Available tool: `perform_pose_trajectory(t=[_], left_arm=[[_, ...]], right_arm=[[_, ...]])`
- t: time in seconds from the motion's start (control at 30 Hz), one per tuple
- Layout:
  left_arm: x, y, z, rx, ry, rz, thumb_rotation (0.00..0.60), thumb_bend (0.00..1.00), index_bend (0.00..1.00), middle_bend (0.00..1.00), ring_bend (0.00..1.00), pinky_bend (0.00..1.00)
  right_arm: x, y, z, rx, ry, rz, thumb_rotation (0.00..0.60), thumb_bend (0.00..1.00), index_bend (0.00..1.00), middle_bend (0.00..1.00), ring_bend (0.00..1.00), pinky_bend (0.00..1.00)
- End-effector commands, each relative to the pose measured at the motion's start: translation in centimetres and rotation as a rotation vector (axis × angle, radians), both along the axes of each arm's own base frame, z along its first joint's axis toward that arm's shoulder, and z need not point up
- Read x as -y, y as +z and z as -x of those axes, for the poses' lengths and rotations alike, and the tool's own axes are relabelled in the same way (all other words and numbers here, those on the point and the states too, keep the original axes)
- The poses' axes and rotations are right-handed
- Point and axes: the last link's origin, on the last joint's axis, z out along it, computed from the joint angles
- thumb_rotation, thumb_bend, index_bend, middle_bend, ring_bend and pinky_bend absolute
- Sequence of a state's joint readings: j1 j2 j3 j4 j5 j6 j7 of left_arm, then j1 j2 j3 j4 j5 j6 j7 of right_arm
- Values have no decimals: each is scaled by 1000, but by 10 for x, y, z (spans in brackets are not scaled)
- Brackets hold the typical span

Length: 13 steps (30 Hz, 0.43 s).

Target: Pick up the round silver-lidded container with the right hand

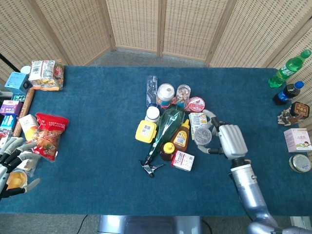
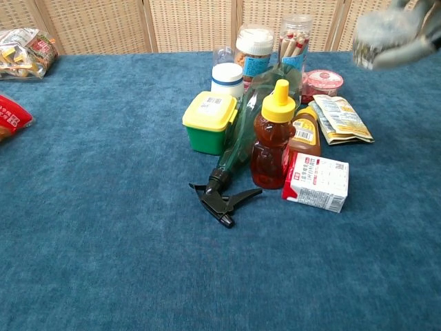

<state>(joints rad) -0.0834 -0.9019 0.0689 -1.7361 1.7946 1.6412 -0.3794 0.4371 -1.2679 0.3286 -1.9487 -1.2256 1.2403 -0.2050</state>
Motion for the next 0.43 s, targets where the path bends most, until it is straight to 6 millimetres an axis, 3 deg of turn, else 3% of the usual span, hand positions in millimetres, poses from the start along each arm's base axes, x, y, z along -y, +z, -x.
perform_pose_trajectory(t=[0.03, 0.23, 0.43], left_arm=[[0, -1, 0, 1, 1, 1, 600, 248, 335, 215, 10, 0], [2, 0, 3, 5, 9, -2, 600, 249, 335, 214, 10, 0], [2, -1, 3, 4, 6, 1, 600, 247, 334, 215, 10, 0]], right_arm=[[6, 14, -11, 47, 14, 12, 600, 45, 143, 609, 526, 538], [9, 30, -23, 97, 33, 32, 600, 46, 147, 609, 533, 537], [7, 31, -24, 103, 31, 29, 600, 44, 148, 610, 534, 538]])
